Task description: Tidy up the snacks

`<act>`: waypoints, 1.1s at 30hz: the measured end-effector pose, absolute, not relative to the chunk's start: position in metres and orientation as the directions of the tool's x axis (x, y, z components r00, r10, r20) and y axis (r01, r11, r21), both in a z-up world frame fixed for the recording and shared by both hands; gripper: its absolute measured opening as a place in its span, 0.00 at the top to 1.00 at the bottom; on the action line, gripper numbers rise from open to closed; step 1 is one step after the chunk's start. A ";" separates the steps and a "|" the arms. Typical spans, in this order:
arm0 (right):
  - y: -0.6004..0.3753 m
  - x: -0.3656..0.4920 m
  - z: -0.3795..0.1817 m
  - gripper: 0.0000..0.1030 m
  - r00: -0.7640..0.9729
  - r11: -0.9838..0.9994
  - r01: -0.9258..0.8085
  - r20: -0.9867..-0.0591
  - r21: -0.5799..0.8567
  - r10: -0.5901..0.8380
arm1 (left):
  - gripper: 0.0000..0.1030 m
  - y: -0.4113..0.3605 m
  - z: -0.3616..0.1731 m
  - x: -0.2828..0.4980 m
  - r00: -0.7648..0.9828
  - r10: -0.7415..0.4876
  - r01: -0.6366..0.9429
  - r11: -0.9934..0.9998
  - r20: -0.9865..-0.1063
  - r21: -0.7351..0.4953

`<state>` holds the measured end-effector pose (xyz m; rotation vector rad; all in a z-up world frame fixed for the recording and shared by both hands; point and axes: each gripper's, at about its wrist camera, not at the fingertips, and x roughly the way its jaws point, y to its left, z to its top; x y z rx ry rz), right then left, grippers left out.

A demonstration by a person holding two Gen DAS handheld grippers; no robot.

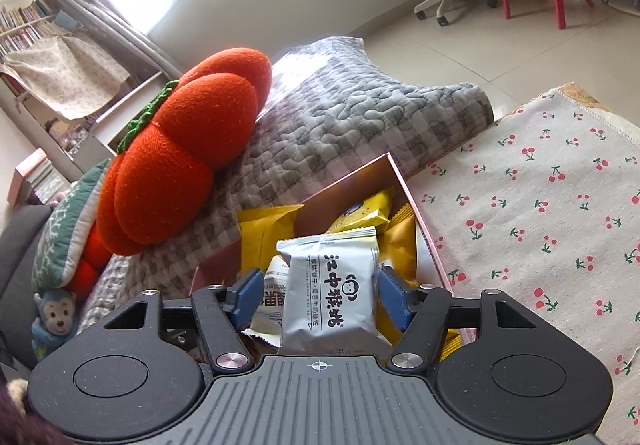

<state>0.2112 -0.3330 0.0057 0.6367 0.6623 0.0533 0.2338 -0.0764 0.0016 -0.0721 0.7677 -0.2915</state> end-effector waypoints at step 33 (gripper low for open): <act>-0.285 0.092 0.063 0.16 0.710 0.927 0.148 -0.689 0.344 0.143 | 0.05 -0.017 0.017 0.112 0.644 -0.202 0.151 0.979 -0.737 -0.137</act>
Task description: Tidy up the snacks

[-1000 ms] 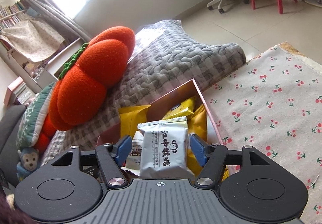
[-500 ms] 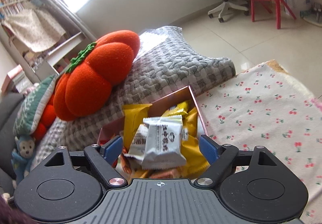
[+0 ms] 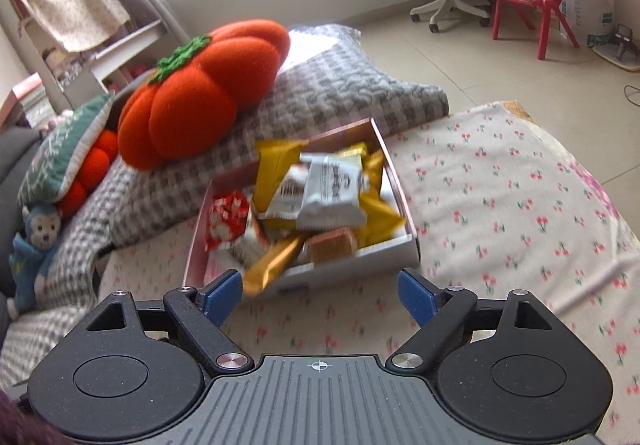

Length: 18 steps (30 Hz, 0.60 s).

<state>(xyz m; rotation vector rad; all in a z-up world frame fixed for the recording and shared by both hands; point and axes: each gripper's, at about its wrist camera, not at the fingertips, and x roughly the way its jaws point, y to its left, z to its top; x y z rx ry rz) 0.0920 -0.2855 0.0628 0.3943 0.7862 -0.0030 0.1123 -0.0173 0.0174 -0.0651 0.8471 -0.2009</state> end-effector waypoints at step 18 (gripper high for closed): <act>-0.231 0.032 0.070 0.09 0.703 0.987 0.038 -0.705 0.159 0.086 | 0.00 -0.015 0.026 0.059 0.668 -0.133 0.160 0.987 -0.732 -0.033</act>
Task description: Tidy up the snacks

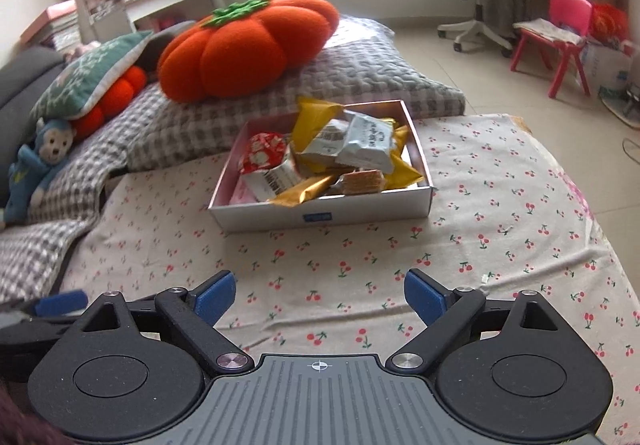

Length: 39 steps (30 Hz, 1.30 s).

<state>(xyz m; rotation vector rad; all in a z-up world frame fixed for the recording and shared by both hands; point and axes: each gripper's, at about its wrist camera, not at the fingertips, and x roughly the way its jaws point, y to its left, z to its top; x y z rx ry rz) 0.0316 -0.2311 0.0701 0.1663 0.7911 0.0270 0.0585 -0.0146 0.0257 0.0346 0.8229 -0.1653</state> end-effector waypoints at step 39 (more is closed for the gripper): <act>-0.214 0.033 0.063 0.07 0.689 0.998 0.030 -0.725 0.057 0.021 | 0.00 -0.005 0.023 0.055 0.622 -0.091 0.080 0.995 -0.778 -0.053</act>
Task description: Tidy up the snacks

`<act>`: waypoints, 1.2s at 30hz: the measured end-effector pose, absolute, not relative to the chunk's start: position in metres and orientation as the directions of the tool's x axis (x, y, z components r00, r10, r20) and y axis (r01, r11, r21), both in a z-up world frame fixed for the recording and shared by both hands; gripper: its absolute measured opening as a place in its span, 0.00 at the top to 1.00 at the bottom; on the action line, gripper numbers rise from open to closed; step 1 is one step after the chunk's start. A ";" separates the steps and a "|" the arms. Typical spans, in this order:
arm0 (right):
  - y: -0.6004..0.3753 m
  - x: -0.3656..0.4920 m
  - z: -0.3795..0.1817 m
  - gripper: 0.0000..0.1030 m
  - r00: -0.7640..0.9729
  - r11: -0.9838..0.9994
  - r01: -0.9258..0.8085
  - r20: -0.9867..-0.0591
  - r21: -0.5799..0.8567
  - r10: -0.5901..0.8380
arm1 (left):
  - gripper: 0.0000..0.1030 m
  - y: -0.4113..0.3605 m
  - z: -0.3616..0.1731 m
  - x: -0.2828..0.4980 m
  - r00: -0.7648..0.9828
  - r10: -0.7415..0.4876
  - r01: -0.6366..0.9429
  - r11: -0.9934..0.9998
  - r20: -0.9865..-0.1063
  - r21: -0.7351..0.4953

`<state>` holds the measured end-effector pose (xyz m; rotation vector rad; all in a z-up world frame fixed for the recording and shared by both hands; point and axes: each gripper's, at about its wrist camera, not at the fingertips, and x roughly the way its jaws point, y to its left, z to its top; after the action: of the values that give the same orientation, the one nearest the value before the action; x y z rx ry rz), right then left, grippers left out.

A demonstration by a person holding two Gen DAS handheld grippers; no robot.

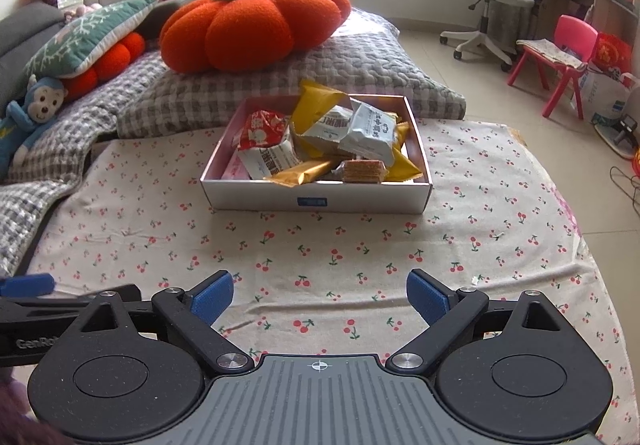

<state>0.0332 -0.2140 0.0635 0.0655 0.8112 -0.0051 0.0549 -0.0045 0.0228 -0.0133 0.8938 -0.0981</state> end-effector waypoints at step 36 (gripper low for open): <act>-0.212 0.032 0.065 0.07 0.693 0.999 0.013 -0.721 0.053 0.029 | 0.00 -0.010 0.026 0.051 0.655 -0.052 0.083 0.997 -0.754 0.004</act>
<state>0.0319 -0.2115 0.0652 0.0548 0.8056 0.0093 0.0506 -0.0095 0.0259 0.0389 0.8532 -0.0766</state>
